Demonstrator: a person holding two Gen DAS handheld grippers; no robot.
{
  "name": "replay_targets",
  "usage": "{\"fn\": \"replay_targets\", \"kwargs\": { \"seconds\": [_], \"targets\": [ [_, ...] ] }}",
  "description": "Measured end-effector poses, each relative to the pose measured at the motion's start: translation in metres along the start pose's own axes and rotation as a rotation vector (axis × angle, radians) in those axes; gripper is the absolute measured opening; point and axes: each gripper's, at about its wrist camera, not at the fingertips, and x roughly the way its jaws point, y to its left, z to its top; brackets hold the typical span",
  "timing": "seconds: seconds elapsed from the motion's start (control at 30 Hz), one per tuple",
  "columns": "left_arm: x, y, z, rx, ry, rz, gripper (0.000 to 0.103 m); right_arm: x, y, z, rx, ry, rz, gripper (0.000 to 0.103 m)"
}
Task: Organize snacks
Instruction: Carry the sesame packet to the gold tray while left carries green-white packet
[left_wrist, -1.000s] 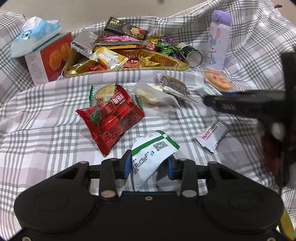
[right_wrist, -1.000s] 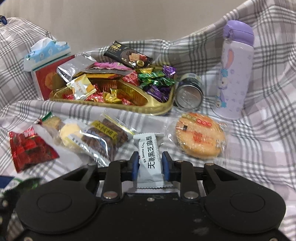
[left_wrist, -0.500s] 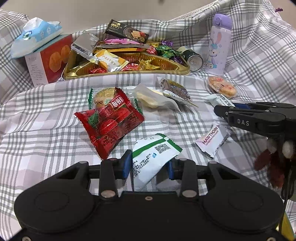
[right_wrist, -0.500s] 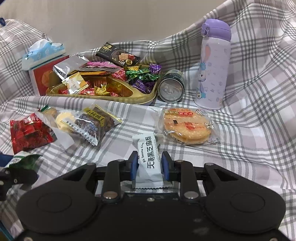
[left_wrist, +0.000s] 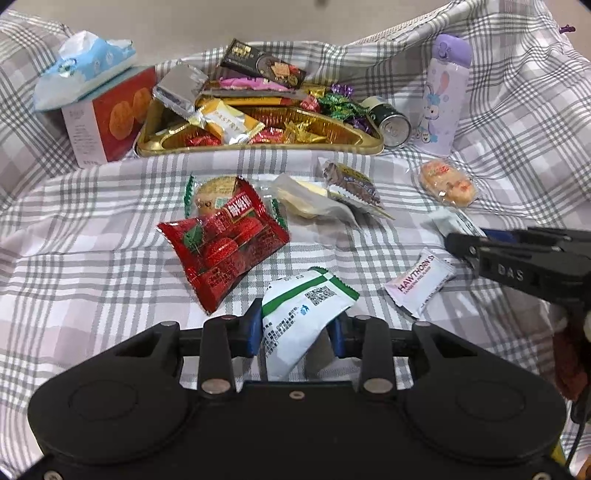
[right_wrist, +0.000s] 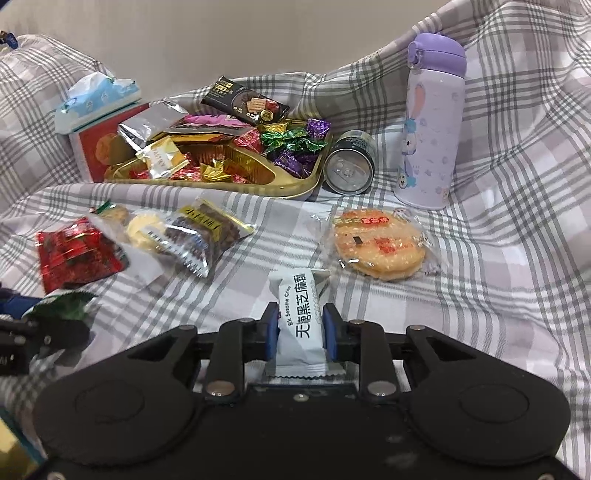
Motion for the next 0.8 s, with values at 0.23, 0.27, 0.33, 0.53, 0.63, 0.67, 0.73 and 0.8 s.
{"fn": "replay_targets", "kwargs": {
  "seconds": [0.23, 0.27, 0.33, 0.53, 0.63, 0.67, 0.73, 0.8],
  "targets": [
    [-0.032, -0.006, -0.002, 0.007, -0.026, -0.004, 0.043, -0.036, -0.013, -0.016, 0.105, 0.000, 0.034, 0.027],
    [-0.038, -0.007, -0.003, 0.010, -0.030, -0.005, 0.043, -0.043, -0.014, -0.018, 0.115, -0.003, 0.042, 0.027],
    [-0.049, -0.009, -0.006, 0.017, -0.035, -0.004, 0.043, -0.058, -0.014, -0.023, 0.118, -0.012, 0.054, 0.027],
    [-0.081, -0.016, -0.024, 0.041, -0.035, 0.009, 0.043, -0.105, -0.009, -0.037, 0.102, -0.046, 0.101, 0.027],
    [-0.093, -0.015, -0.036, 0.037, -0.020, 0.007, 0.043, -0.130, -0.003, -0.046, 0.088, -0.058, 0.134, 0.027],
    [-0.096, -0.014, -0.039, 0.034, -0.016, 0.006, 0.043, -0.137, -0.001, -0.049, 0.084, -0.059, 0.147, 0.027],
    [-0.101, -0.013, -0.049, 0.031, -0.002, 0.010, 0.043, -0.149, 0.003, -0.055, 0.076, -0.057, 0.169, 0.027],
    [-0.106, -0.013, -0.059, 0.036, 0.013, 0.020, 0.043, -0.161, 0.008, -0.062, 0.071, -0.047, 0.198, 0.027]
  ]
}}
